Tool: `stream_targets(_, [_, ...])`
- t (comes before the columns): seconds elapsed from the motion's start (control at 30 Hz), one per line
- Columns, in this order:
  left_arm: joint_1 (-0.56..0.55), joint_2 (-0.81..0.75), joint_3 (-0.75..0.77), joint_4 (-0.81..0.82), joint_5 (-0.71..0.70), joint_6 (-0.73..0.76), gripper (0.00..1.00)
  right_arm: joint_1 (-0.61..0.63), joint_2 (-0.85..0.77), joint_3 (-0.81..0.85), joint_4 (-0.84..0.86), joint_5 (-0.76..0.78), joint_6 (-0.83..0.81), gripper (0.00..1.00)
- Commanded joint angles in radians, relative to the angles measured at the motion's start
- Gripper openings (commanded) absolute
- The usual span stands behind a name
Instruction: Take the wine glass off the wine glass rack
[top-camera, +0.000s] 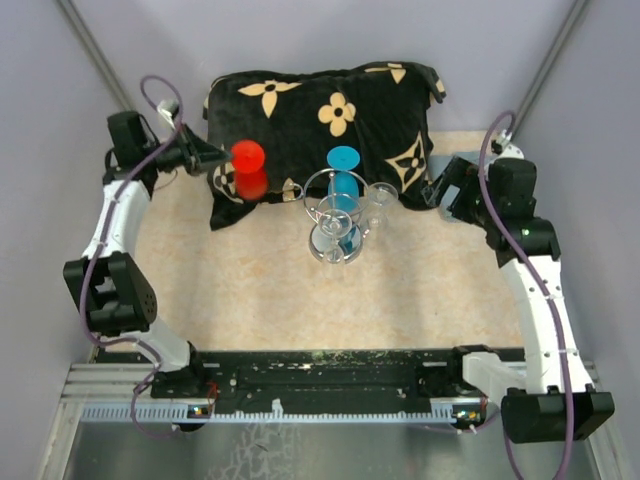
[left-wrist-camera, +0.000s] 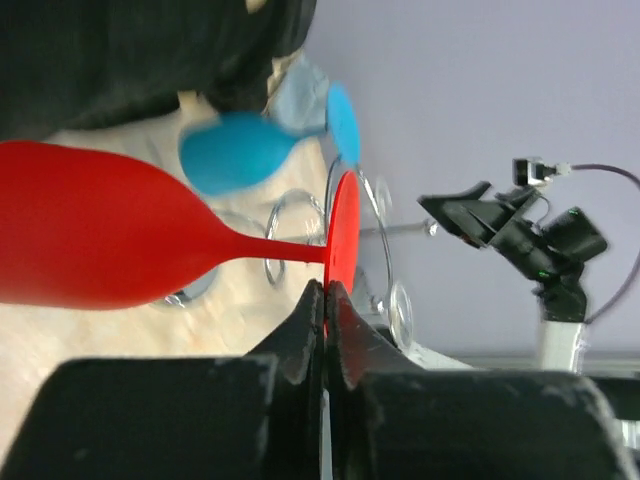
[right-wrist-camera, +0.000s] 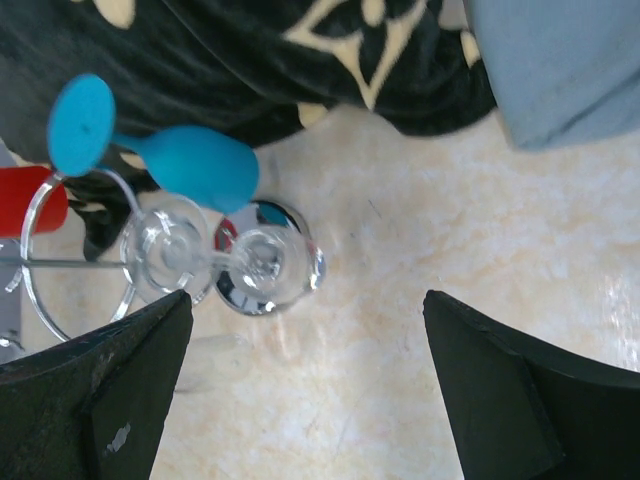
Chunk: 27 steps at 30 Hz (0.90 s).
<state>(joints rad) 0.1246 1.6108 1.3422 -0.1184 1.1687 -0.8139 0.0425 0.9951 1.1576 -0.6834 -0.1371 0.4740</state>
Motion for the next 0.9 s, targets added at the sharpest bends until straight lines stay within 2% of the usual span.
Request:
stream_targets(0.0, [0.019,0.059,0.369,-0.351,-0.08,0.454,0.0,-0.005,0.114,0.258,0.019,-0.039,-0.038,0.98])
stream_targets(0.13, [0.002,0.079,0.55,-0.364,-0.143,0.552,0.0,-0.005,0.264,0.484,-0.009,-0.113,-0.048,0.98])
stream_targets(0.27, [-0.061,0.036,0.58,-0.366,-0.188,0.723,0.0,-0.004,0.364,0.618,-0.021,-0.198,-0.042,0.98])
stream_targets(0.4, [-0.187,-0.073,0.5,-0.341,-0.261,0.952,0.0,-0.005,0.382,0.65,-0.026,-0.278,-0.037,0.98])
stream_targets(0.6, [-0.391,-0.262,0.327,-0.201,-0.3,1.188,0.0,-0.005,0.352,0.681,-0.06,-0.355,-0.033,0.98])
stream_targets(0.77, [-0.537,-0.361,0.262,-0.216,-0.27,1.287,0.0,-0.006,0.327,0.738,-0.102,-0.394,-0.019,0.98])
stream_targets(0.87, [-0.65,-0.408,0.207,-0.247,-0.302,1.335,0.0,-0.004,0.323,0.769,-0.123,-0.434,0.006,0.98])
